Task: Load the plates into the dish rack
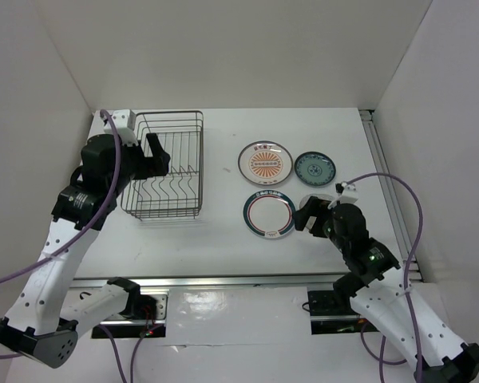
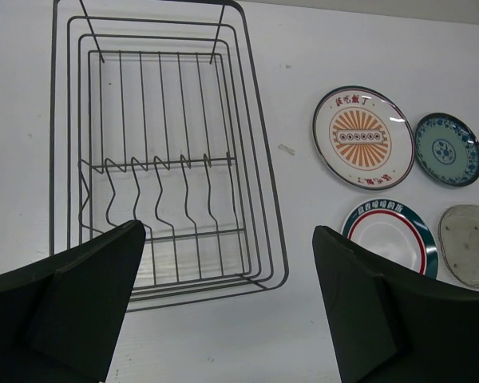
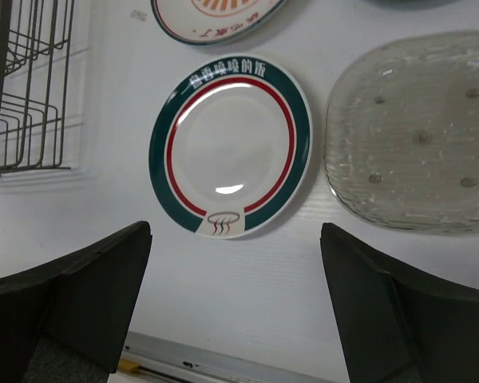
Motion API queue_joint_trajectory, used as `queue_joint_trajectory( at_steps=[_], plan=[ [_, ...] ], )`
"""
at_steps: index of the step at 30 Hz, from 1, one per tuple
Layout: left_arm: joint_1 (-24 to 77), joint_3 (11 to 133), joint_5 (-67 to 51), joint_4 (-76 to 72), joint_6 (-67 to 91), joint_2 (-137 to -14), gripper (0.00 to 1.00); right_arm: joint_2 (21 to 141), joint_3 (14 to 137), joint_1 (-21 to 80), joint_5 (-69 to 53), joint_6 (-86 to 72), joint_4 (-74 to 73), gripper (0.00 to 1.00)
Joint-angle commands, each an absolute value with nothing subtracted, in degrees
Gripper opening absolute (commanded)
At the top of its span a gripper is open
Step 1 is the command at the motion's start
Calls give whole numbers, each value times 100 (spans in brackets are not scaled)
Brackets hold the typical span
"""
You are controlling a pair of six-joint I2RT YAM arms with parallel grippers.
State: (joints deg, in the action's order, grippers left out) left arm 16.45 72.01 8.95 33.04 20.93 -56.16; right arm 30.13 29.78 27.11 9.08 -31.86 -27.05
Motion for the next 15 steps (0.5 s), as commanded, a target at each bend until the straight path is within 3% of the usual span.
queue_joint_trajectory(
  at_steps=[1,15],
  plan=[
    [1670,7418,738,3182,1978,-5607,100,2769,2629,2733,756,-3708,-2172,93],
    [1670,7418,510,3182,1978,-5607,100,3365,1354,2839,897,-4896,-916,87]
  ],
)
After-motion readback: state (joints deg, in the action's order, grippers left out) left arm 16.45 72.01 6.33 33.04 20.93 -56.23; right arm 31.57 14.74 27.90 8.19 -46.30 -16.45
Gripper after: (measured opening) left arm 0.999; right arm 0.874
